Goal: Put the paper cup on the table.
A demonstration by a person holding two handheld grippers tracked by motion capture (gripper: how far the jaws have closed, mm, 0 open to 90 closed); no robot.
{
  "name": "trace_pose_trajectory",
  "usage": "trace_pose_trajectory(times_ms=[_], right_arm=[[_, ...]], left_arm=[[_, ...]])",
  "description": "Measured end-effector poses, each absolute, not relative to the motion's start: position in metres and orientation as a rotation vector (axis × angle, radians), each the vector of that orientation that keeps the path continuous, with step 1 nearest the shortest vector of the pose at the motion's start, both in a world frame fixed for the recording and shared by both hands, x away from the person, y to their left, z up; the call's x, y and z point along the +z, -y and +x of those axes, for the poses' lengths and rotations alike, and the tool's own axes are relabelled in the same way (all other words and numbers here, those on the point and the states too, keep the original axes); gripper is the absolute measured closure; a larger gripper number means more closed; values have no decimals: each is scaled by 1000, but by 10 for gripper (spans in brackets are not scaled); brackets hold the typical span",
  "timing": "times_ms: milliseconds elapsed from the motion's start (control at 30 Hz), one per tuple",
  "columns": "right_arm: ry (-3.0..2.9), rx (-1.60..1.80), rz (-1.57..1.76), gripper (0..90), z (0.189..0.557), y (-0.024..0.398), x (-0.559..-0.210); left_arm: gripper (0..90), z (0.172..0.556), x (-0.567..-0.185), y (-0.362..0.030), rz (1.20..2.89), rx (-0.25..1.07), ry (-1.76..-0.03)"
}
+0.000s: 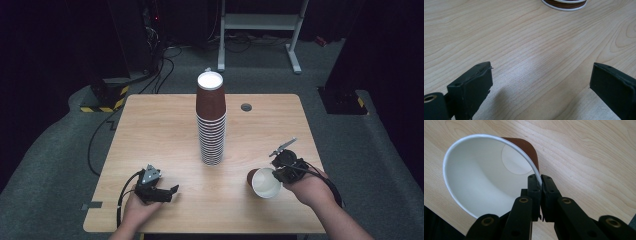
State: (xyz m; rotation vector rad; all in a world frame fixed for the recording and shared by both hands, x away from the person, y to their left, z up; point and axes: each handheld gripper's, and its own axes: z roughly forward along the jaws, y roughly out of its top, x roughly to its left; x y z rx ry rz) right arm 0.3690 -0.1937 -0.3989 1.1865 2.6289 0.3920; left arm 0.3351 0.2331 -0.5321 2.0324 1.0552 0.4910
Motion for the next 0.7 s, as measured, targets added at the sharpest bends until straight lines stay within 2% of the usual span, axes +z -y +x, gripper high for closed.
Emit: trace_pose_trajectory(times_ms=[500, 700], right_arm=[[-2658, 396, 1221, 860, 365, 196, -388], [-2650, 383, 1256, 857, 362, 202, -397]], left_arm=[[57, 337, -533, -233, 2025, 478, -1067], [58, 336, -533, -233, 2027, 482, -1069]])
